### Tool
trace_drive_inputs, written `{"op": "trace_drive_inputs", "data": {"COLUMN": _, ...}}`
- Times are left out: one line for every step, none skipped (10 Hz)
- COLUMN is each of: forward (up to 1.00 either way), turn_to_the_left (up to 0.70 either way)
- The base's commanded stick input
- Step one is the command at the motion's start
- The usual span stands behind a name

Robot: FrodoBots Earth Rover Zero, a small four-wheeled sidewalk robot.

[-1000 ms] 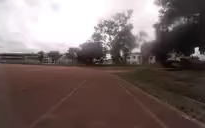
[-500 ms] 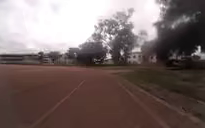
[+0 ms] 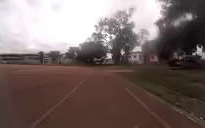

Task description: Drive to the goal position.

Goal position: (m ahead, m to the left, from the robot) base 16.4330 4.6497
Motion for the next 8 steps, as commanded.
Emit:
{"op": "trace_drive_inputs", "data": {"forward": 0.85, "turn_to_the_left": 0.0}}
{"op": "trace_drive_inputs", "data": {"forward": 0.85, "turn_to_the_left": 0.0}}
{"op": "trace_drive_inputs", "data": {"forward": 0.85, "turn_to_the_left": 0.0}}
{"op": "trace_drive_inputs", "data": {"forward": 0.85, "turn_to_the_left": 0.0}}
{"op": "trace_drive_inputs", "data": {"forward": 0.85, "turn_to_the_left": 0.0}}
{"op": "trace_drive_inputs", "data": {"forward": 0.85, "turn_to_the_left": 0.0}}
{"op": "trace_drive_inputs", "data": {"forward": 0.85, "turn_to_the_left": 0.0}}
{"op": "trace_drive_inputs", "data": {"forward": 0.85, "turn_to_the_left": 0.0}}
